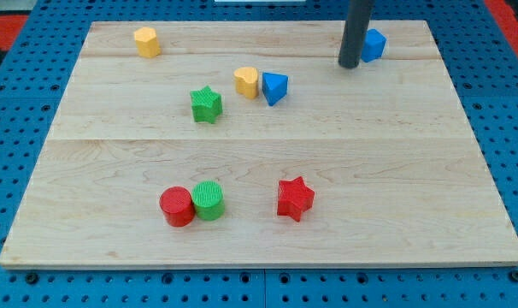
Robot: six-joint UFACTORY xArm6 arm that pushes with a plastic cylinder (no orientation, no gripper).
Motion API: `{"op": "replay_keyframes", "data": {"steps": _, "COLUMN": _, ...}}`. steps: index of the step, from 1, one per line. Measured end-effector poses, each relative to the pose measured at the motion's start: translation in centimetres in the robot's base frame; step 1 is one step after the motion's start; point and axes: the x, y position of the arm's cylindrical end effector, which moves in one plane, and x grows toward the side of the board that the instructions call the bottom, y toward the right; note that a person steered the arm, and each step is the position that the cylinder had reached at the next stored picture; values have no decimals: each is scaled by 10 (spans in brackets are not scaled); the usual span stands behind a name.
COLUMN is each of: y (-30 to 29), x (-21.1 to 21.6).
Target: Move green star slightly up towards top
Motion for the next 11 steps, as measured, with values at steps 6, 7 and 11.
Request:
{"op": "replay_keyframes", "data": {"steps": 6, "y": -249, "x": 77}}
{"op": "replay_keyframes", "data": {"steps": 7, "y": -249, "x": 64}}
{"op": "replay_keyframes", "data": {"steps": 11, "y": -181, "x": 18}}
